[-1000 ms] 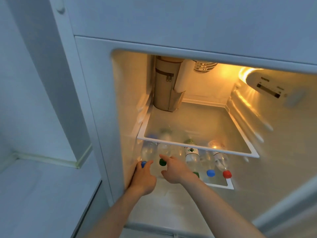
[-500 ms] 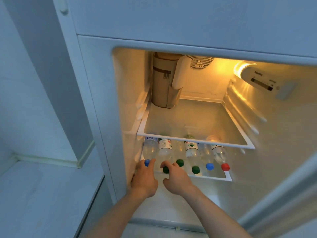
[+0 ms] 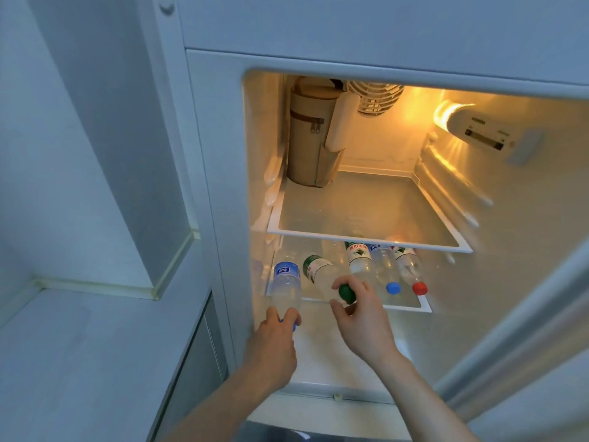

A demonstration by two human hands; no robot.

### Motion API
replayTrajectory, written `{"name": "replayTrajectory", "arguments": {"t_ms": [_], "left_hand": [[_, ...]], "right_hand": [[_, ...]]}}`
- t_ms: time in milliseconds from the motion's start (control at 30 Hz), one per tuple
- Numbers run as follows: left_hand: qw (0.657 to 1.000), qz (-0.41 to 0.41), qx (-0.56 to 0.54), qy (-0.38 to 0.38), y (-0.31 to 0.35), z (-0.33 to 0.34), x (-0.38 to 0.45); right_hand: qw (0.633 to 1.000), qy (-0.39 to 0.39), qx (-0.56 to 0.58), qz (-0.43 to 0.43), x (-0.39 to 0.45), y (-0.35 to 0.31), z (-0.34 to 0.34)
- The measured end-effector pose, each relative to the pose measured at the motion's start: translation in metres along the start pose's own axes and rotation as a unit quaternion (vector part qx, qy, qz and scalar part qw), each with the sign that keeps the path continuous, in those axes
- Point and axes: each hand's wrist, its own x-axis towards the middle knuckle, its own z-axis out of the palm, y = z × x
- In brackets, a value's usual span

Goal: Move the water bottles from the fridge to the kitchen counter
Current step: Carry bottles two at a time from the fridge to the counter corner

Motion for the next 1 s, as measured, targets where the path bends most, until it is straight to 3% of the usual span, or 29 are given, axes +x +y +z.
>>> {"name": "replayTrajectory", "arguments": {"t_ms": [100, 267, 533, 800, 1000], "left_hand": [[1.0, 0.019, 0.0, 0.024, -0.002, -0.014, -0.01], [0.998, 0.044, -0.004, 0.053, -0.005, -0.044, -0.023], [0.986, 0.088, -0.067, 0.128, -0.013, -0.088, -0.055], [0.995, -0.041, -0.09, 0.0, -0.048, -0.051, -0.108], [0.977, -0.173, -0.123, 0.034, -0.058, -0.041, -0.152]], "right_hand": [[0.999, 0.029, 0.041, -0.007, -0.003, -0.014, -0.021], [0.996, 0.014, 0.083, 0.015, -0.014, -0.033, -0.035], [0.992, -0.104, 0.054, 0.044, -0.043, -0.029, -0.037], [0.971, -0.239, -0.009, 0.004, -0.053, -0.023, -0.013], [0.938, -0.344, -0.024, -0.044, -0.051, -0.034, 0.021]]}}
